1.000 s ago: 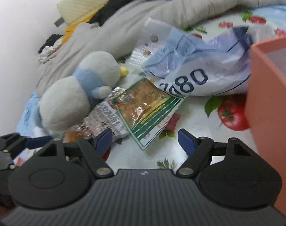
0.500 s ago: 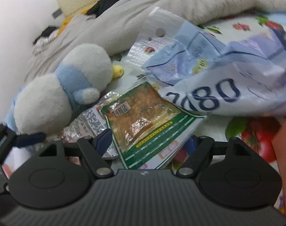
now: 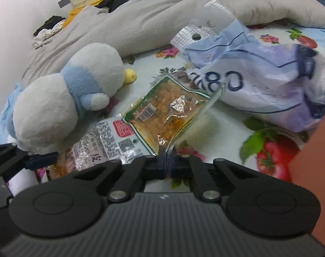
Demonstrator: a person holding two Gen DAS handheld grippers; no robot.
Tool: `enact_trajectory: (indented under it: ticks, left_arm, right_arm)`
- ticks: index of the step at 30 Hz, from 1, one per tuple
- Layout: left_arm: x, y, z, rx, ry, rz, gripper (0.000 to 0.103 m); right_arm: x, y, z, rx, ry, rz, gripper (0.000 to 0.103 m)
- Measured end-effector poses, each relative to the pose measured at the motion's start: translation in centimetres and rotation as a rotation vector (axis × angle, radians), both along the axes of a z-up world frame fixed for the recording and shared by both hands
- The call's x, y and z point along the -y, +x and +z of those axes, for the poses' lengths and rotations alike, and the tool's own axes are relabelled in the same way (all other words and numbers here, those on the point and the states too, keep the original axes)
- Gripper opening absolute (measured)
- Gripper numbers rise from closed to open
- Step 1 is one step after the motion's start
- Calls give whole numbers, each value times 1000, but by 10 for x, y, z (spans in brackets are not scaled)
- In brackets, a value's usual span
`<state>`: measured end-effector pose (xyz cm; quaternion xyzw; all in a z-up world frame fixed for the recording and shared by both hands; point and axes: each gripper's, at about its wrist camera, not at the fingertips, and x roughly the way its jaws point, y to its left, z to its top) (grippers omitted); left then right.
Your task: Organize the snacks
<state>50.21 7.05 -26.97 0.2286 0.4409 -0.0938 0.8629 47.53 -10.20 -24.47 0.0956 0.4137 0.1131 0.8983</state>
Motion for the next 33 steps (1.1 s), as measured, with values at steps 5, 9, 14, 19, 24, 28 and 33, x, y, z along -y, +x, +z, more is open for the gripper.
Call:
enact_trajectory:
  ticks: [5,9,14,19,24,28,33]
  left_arm:
    - [5,-12,13,-38,-72,50,49]
    - [10,-26,22,-48,-135,106,48]
    - [18,-48,28,-41,-154,161,48]
    - [20,-70,36,-51,-214,227,48]
    - [19,-101,50,-34,-287,318,48]
    - [23,-132,65,-24,-356,374,48]
    - [35,-179,91,15,-406,423,48]
  right_arm:
    - [11,-16,22,34,-9,8,4]
    - [22,-36,38,79,-26,0,4]
    - [39,-57,47,104,-46,-32,3]
    - [54,-82,52,104,-38,-25,3]
    - [62,-118,64,137,-56,-10,3]
    - [71,-154,73,160,-52,10,3]
    - [82,-198,84,181,-44,29,3]
